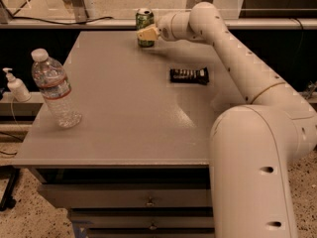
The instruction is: Move green can near rxbar chocolate
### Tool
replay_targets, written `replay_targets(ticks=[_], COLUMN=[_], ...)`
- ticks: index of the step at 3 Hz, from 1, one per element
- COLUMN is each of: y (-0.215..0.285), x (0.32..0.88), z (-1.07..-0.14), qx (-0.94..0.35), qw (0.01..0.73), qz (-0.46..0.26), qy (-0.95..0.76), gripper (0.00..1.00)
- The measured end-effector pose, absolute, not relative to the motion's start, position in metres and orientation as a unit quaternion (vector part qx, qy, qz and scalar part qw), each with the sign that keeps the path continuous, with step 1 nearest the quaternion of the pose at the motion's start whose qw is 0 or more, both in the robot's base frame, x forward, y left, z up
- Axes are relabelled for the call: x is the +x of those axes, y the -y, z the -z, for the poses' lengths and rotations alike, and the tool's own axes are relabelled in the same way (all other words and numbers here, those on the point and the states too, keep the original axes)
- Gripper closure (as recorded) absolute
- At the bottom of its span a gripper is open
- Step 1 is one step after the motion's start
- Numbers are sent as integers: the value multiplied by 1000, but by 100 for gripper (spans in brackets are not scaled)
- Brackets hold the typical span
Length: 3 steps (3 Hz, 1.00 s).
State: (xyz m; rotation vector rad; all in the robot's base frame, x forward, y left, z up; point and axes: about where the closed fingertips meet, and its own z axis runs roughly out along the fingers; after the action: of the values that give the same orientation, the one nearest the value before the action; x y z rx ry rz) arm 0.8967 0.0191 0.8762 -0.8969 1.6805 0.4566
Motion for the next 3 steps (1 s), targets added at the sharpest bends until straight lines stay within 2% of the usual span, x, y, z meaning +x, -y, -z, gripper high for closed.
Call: replay_targets(ticks=[2,3], y=[1,14], x=[901,893], z=[-882,-890], qx=[-375,-370], qw=[571,574], qz=[-166,-165], qy=[-711,-712], gripper=[87,100])
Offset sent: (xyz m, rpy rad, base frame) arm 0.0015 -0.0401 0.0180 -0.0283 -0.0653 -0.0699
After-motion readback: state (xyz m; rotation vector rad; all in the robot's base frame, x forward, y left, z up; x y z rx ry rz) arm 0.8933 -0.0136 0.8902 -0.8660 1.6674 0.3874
